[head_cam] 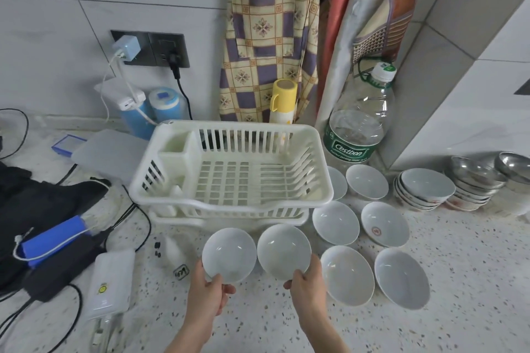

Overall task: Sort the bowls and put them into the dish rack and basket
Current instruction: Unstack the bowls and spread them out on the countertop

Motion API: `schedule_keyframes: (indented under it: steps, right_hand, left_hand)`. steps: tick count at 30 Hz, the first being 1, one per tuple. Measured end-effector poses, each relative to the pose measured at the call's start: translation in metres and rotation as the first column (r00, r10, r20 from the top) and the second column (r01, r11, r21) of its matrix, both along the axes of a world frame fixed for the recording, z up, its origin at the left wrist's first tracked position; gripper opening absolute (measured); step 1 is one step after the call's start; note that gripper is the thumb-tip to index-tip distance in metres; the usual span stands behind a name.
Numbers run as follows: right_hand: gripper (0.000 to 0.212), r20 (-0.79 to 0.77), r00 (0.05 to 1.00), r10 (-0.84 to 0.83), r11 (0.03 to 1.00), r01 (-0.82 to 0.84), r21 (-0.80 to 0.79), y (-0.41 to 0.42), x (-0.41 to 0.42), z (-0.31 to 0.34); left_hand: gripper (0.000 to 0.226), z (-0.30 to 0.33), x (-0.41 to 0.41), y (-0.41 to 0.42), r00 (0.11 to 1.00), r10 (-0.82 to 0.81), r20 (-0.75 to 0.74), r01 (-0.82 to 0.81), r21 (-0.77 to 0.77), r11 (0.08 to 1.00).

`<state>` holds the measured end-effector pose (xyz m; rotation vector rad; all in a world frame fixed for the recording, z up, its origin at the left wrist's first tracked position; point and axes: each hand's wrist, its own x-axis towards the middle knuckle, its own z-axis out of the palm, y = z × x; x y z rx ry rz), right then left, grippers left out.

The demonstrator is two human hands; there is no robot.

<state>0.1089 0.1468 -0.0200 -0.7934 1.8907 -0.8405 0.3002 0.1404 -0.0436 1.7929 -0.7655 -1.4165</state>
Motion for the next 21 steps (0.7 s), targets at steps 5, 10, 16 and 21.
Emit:
schedule_keyframes:
  steps: [5, 10, 16, 21]
  right_hand:
    - [0.041, -0.019, 1.000, -0.017, 0.999, 0.016, -0.044, -0.003, 0.002, -0.002]
    - [0.035, -0.010, 1.000, -0.019, 0.999, 0.018, -0.041, -0.002, 0.001, -0.004]
    - [0.039, 0.015, 1.000, -0.009, 1.000, 0.009, -0.012, -0.004, -0.002, -0.001]
    - [0.041, 0.066, 0.998, 0.004, 1.000, -0.005, 0.008, -0.004, -0.004, 0.003]
  left_hand:
    - [0.050, 0.000, 0.000, 0.001, 1.000, -0.007, -0.008, 0.007, -0.005, 1.000]
    - [0.049, 0.001, 0.000, -0.002, 1.000, -0.011, -0.016, 0.011, -0.020, 1.000]
    - [0.048, 0.003, -0.002, -0.011, 1.000, -0.002, -0.022, 0.001, -0.026, 1.000]
    - [0.050, 0.004, -0.002, -0.012, 1.000, -0.006, -0.020, 0.005, -0.027, 1.000]
